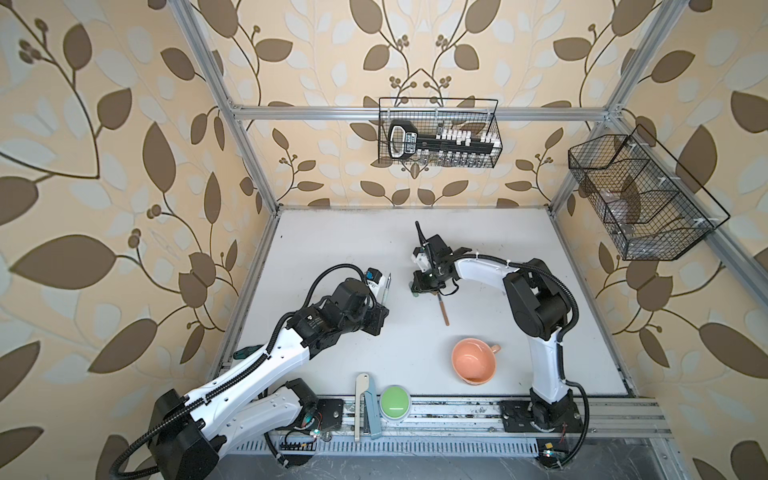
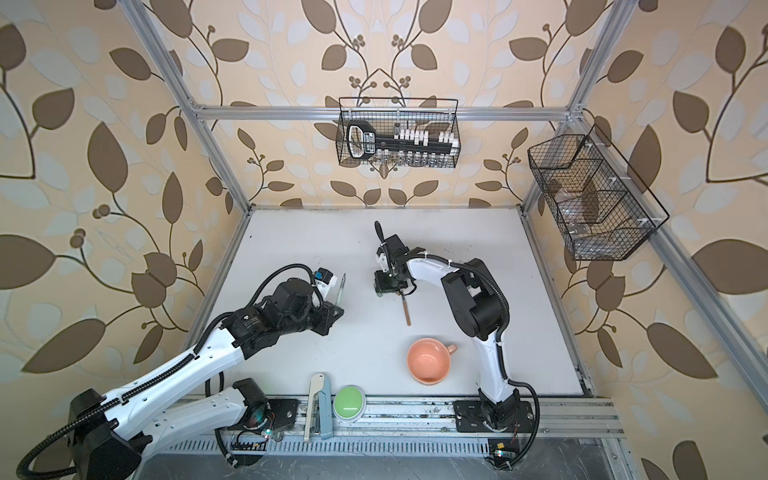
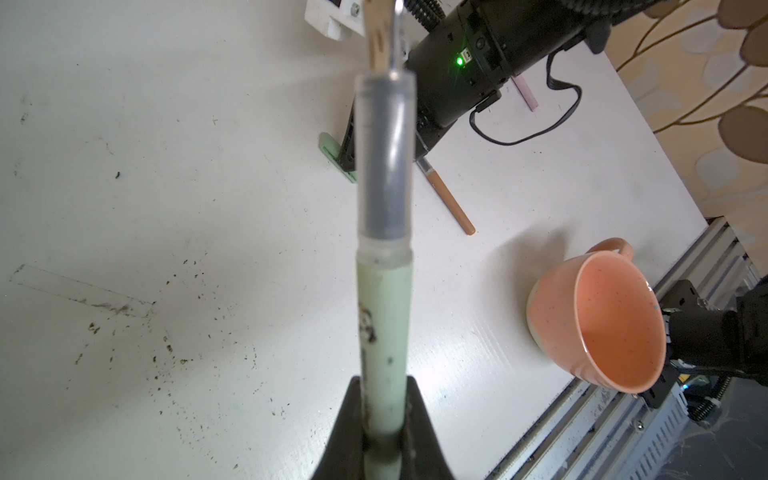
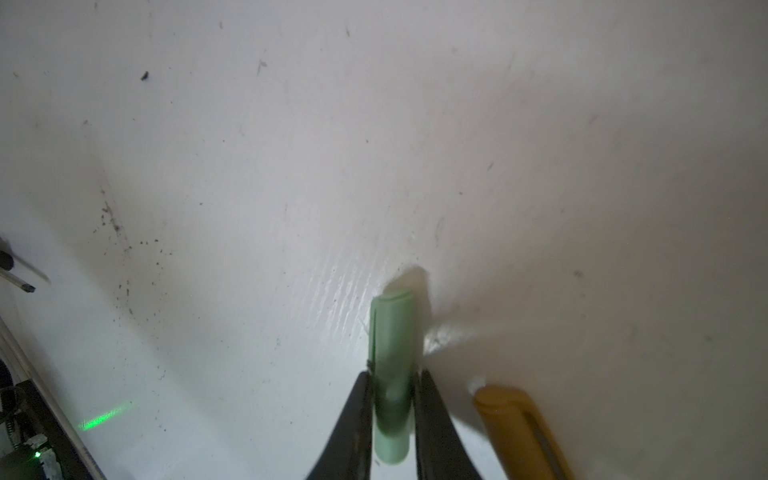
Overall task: Insert the pens into the pen caps
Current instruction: 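Lift the green cap with the right gripper and carry it toward the left gripper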
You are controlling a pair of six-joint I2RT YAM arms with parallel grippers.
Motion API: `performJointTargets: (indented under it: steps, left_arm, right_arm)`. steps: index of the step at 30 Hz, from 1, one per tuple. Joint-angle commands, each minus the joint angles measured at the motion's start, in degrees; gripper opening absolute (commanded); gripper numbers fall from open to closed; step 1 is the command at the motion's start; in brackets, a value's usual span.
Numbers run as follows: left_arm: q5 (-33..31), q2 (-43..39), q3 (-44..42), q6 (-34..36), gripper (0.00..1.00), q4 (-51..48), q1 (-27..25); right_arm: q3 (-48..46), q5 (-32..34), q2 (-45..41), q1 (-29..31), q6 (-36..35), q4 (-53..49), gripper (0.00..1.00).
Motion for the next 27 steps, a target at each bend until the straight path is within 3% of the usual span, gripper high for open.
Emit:
performJointTargets:
  steps: [1, 15, 22, 27]
  left_arm:
    - [0.33, -0.23, 1.62, 1.09, 0.07, 0.48, 0.62]
    - [0.82, 1.07, 1.1, 1.69, 0.07, 2.34, 0.56]
    - [-0.49, 1.44, -0.14, 1.61, 0.07, 5.25, -0.75]
    - [-5.74, 4.07, -1.02, 2.36, 0.06, 11.53, -7.28]
  right_arm:
    - [0.94, 1.52, 2.14, 0.21, -1.51, -2.97, 0.18]
    - [0.82, 0.93, -2.57, 0.02, -3.1, -3.55, 0.1]
    - [-7.11, -3.5, -11.18, -0.7, -0.6, 3.97, 0.07]
    - [-17.46, -7.83, -20.8, -2.39, 4.49, 15.28, 0.06]
